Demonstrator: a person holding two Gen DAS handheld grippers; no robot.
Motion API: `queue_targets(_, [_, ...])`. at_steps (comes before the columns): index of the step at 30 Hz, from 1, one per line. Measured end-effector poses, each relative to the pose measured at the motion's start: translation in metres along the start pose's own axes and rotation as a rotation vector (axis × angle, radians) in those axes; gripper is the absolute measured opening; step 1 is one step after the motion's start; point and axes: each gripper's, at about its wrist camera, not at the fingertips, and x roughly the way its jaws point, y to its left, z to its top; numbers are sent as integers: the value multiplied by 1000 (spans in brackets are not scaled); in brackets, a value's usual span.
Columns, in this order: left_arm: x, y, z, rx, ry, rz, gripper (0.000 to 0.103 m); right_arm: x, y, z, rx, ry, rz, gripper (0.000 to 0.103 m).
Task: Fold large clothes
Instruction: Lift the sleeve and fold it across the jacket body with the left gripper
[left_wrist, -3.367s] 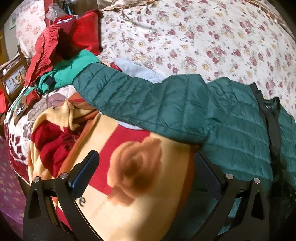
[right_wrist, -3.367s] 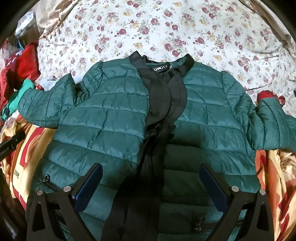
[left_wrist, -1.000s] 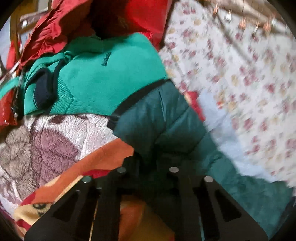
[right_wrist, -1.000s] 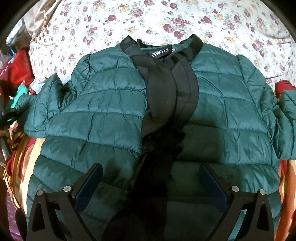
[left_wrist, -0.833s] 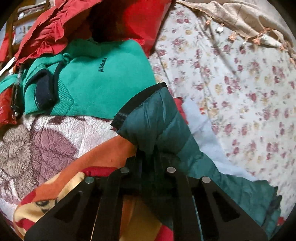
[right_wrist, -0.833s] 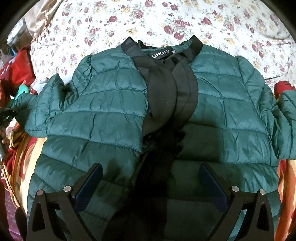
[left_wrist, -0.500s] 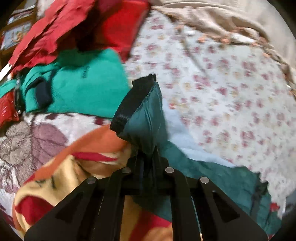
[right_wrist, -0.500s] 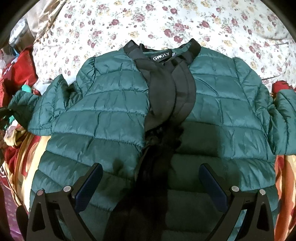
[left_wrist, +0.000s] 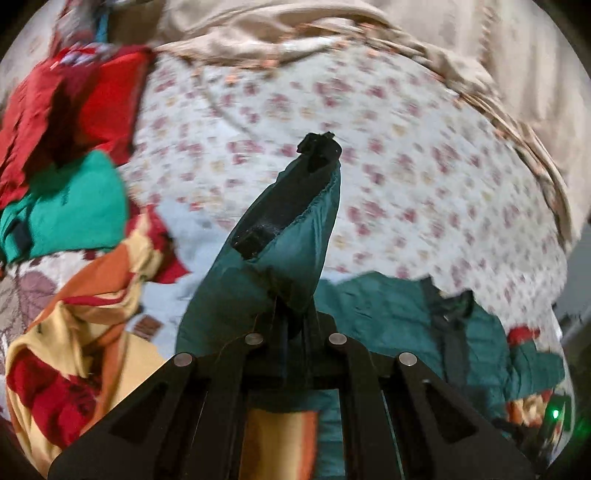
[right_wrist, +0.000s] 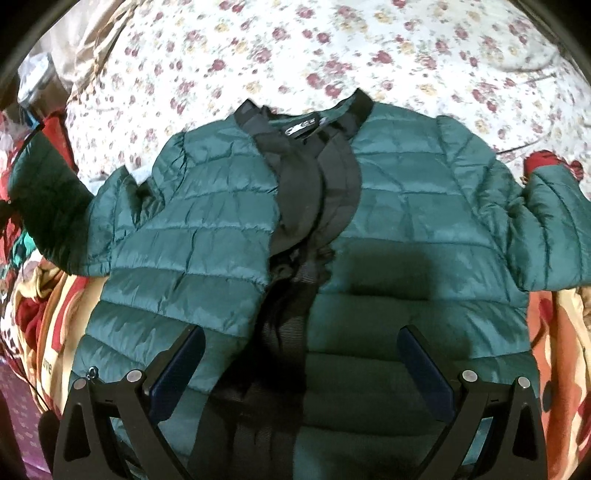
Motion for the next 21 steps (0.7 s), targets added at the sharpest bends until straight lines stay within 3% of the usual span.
queue_targets(9, [15, -102, -21, 134, 59, -90, 5, -16, -27, -5, 40, -19, -12, 103])
queue_targets(21, [39, -173, -54, 207, 142, -152, 5, -20, -55, -12, 98, -8, -24, 103])
